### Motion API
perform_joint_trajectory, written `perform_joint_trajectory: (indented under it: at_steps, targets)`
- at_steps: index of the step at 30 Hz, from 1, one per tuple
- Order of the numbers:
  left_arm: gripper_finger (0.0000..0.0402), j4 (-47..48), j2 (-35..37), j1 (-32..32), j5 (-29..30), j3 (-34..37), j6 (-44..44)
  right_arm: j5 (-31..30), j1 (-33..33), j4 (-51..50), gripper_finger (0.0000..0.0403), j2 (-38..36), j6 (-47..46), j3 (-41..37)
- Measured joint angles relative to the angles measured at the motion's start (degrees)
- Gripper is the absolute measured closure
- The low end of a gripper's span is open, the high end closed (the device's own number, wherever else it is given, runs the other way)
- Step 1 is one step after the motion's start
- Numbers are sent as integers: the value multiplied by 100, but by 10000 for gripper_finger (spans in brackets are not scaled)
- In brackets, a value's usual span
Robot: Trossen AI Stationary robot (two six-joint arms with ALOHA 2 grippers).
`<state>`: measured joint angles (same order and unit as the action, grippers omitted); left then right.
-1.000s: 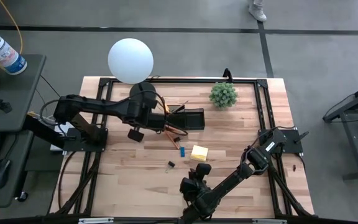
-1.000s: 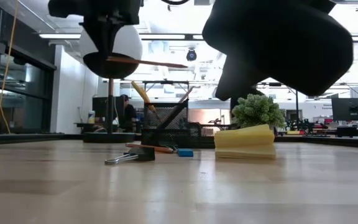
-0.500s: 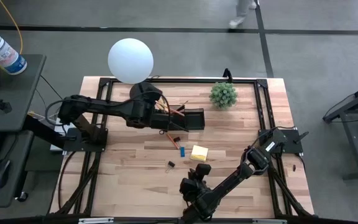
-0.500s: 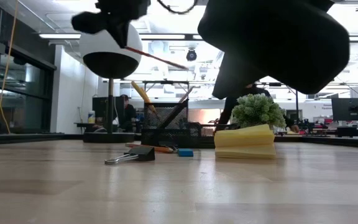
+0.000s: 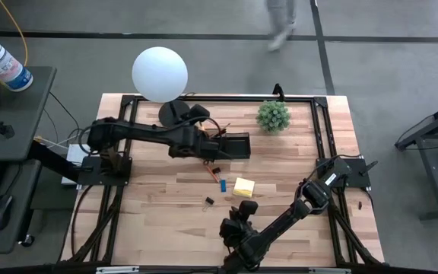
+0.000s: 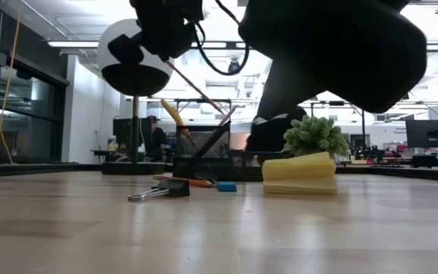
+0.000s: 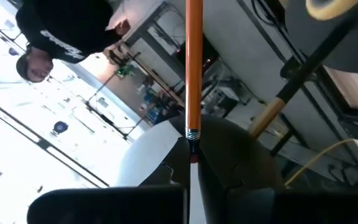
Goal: Pick and place office supplies into organizer
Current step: Put the bottom yellow pencil into the black organizer
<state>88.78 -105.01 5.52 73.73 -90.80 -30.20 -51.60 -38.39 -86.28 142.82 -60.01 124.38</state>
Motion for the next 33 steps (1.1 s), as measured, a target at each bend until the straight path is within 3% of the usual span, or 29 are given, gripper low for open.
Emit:
perform_joint_trajectory:
  at_steps: [8, 22, 33]
  targets:
    - [401, 128, -1, 287, -33, 0, -221, -39, 2, 7, 325, 0, 45, 0]
    - [401, 112, -208, 273, -725, 11, -772, -37, 9, 20, 325, 0, 107, 0]
    - [401, 14, -808, 273, -617, 26, -845, -48, 9, 46, 325, 0, 107, 0]
